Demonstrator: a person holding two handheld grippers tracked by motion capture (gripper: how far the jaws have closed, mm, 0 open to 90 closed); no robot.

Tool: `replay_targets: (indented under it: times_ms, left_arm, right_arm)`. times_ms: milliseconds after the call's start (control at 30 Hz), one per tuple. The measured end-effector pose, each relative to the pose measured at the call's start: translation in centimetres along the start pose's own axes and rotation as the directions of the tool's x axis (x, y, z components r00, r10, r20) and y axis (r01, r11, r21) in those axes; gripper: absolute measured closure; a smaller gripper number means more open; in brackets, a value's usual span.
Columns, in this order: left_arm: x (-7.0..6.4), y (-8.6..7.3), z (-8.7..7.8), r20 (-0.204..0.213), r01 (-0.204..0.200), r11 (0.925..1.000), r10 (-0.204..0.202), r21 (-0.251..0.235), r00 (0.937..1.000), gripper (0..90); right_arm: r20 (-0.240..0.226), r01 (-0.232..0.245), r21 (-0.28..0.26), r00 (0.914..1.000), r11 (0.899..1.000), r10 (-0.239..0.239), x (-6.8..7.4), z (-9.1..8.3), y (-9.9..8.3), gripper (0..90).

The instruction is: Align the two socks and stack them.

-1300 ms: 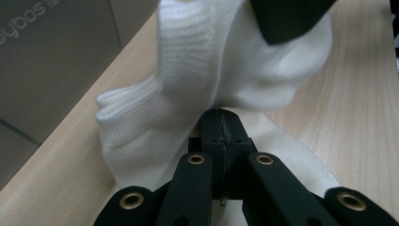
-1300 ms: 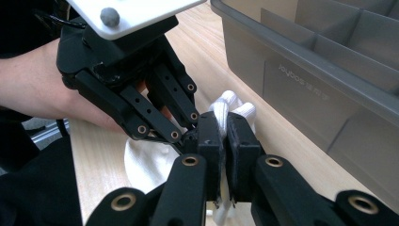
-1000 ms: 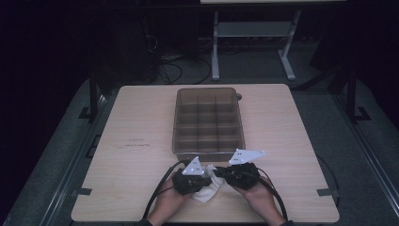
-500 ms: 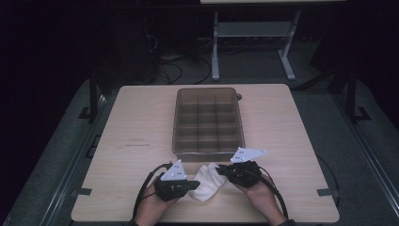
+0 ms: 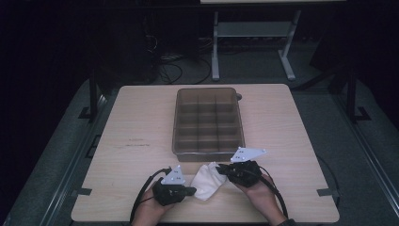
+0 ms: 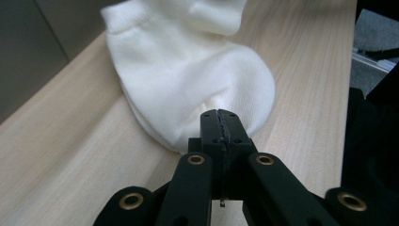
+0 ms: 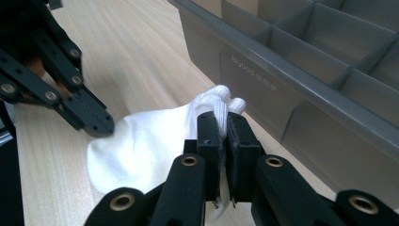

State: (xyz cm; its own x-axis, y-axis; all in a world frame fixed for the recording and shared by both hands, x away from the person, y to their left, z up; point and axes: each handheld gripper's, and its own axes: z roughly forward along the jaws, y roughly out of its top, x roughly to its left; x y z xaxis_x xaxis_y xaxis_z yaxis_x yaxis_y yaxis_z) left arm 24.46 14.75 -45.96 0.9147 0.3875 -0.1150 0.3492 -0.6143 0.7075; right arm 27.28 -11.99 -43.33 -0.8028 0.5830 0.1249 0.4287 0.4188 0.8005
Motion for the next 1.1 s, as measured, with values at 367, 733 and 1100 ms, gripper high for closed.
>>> replay_targets:
  times_ms: [367, 733, 1100]
  left_arm:
    - [0.4, 0.3, 1.0, 0.005, 0.001, 0.9999, -0.001, 0.017, 1.0000, 89.9]
    - [0.5, 0.3, 0.9, 0.001, 0.001, 0.9998, -0.001, 0.021, 1.0000, 89.8]
    - [0.7, 0.2, 0.8, -0.005, 0.008, 0.9998, -0.008, 0.019, 1.0000, 89.9]
  right_arm:
    - [-0.009, 0.040, 0.001, 0.9992, 0.999, -0.040, 1.1, 0.1, 0.5, 85.1]
    - [-0.060, 0.096, 0.033, 0.9938, 0.995, -0.094, 2.9, 1.2, 0.8, 84.9]
    - [-0.141, 0.103, 0.055, 0.9855, 0.993, -0.094, 3.8, 2.5, 0.1, 84.5]
